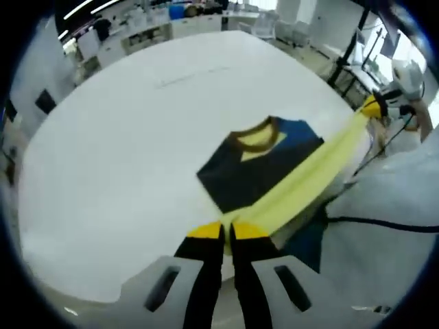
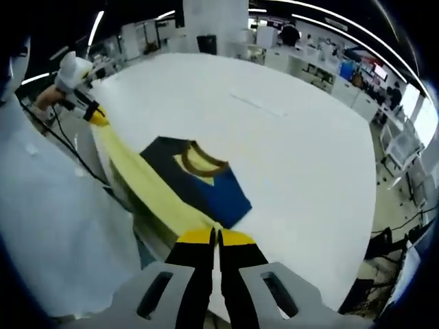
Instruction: Fold the garment on the visible template until the final outline fits inside the template.
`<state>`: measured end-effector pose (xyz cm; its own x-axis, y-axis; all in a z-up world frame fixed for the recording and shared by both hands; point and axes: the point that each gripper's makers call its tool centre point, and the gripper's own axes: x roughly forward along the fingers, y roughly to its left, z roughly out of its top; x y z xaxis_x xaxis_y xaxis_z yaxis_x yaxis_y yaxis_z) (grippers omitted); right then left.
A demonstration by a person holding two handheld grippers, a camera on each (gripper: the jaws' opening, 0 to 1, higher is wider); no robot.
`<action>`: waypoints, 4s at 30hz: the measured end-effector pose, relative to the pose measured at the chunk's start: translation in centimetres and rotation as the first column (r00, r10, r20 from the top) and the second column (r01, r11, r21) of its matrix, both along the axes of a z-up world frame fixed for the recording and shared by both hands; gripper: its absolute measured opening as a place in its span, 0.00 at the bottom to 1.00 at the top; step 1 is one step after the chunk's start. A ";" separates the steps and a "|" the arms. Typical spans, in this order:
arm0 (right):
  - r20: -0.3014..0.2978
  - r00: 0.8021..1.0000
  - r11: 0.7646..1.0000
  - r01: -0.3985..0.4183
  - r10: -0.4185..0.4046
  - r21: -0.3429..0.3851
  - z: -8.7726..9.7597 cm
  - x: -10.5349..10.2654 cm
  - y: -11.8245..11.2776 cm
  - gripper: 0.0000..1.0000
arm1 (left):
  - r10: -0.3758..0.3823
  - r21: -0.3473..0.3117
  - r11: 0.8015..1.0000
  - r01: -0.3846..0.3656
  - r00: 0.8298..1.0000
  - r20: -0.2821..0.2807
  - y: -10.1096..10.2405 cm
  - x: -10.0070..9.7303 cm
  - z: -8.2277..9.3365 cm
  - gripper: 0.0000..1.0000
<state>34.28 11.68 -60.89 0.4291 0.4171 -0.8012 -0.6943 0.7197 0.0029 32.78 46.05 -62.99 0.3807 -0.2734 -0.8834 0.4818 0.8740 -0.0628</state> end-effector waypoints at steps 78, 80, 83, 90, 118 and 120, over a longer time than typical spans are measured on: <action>-0.080 0.970 0.961 0.241 -0.231 0.140 -12.9 11.6 -1.0 0.03 | 0.094 0.011 0.996 -0.094 0.990 -0.107 -0.3 11.6 -12.6 0.00; -0.086 0.965 0.955 0.259 -0.248 0.143 -13.3 11.6 -1.0 0.03 | 0.100 0.008 0.995 -0.100 0.989 -0.108 -0.2 11.7 -12.9 0.00; -0.086 0.962 0.952 0.270 -0.260 0.145 -13.7 11.6 -1.1 0.03 | 0.115 -0.003 0.993 -0.116 0.988 -0.105 -0.2 11.7 -13.1 0.00; -0.103 0.955 0.946 0.291 -0.278 0.143 -14.9 11.7 -1.1 0.03 | 0.130 -0.015 0.991 -0.132 0.985 -0.110 -0.2 11.8 -13.7 0.01; 0.007 0.943 0.931 0.329 -0.334 0.159 -14.0 13.2 -2.2 0.07 | 0.091 -0.091 0.992 -0.091 0.996 -0.003 -0.7 12.5 -11.3 0.06; 0.019 0.945 0.935 0.318 -0.325 0.157 -13.6 13.2 -2.2 0.09 | 0.091 -0.087 0.992 -0.087 0.995 0.033 -0.5 13.0 -10.7 0.09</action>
